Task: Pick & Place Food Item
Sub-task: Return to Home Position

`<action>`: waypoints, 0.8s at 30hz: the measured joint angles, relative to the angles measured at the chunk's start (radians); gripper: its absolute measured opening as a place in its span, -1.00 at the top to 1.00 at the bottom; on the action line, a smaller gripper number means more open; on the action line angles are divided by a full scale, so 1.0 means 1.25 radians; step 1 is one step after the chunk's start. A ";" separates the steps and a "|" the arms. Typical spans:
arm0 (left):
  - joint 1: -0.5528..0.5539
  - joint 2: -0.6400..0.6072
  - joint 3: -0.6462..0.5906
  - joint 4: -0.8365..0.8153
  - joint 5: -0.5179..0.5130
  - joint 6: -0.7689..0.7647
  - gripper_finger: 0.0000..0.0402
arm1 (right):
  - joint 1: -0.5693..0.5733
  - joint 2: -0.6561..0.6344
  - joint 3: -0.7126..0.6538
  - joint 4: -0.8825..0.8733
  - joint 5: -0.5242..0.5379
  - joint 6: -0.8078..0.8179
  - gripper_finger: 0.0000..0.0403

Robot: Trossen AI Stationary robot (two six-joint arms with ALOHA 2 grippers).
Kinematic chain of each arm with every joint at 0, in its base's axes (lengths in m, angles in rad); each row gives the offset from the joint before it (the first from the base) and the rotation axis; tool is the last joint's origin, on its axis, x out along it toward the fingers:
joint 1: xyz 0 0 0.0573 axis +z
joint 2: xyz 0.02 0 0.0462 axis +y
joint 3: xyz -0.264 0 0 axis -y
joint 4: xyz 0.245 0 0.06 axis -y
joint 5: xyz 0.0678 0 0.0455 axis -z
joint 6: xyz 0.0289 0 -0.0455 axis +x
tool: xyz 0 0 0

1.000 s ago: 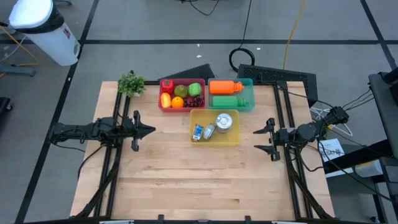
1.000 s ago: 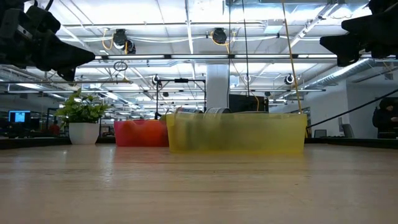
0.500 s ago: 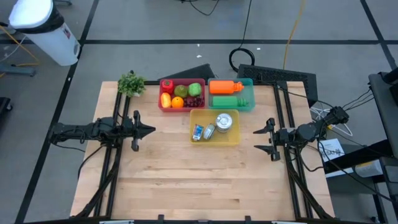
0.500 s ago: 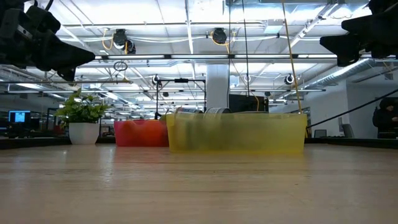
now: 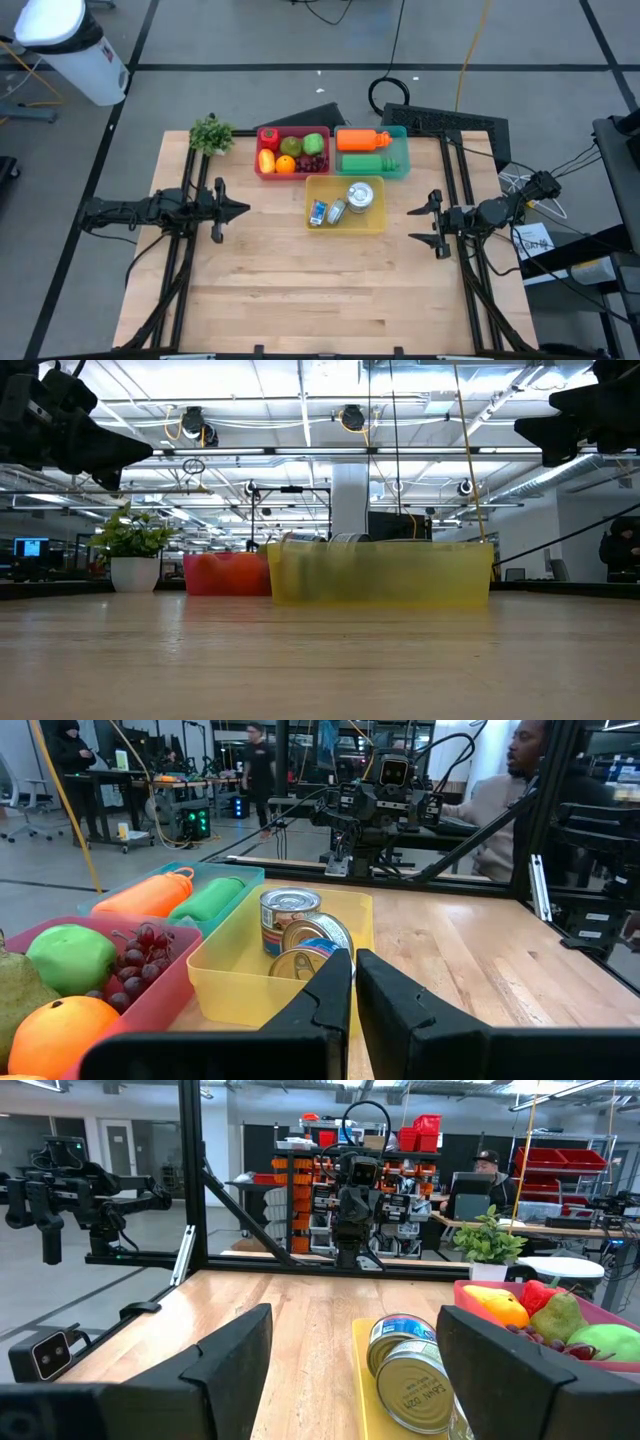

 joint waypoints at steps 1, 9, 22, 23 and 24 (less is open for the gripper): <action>0.000 0.000 0.000 0.000 0.000 0.000 0.87 | 0.000 0.000 0.000 0.000 0.000 0.000 -0.34; 0.000 0.000 0.000 0.000 0.000 0.000 0.87 | 0.000 0.000 0.000 0.000 0.000 0.000 -0.32; 0.000 0.000 0.000 0.000 0.000 0.000 0.87 | 0.000 0.000 0.000 0.000 0.000 0.000 -0.34; 0.000 0.000 0.000 0.000 0.000 0.000 0.87 | 0.000 0.000 0.000 0.000 0.000 0.000 -0.33; 0.000 0.000 0.000 0.000 0.000 0.000 0.87 | 0.000 0.000 0.000 0.000 0.000 0.000 -0.33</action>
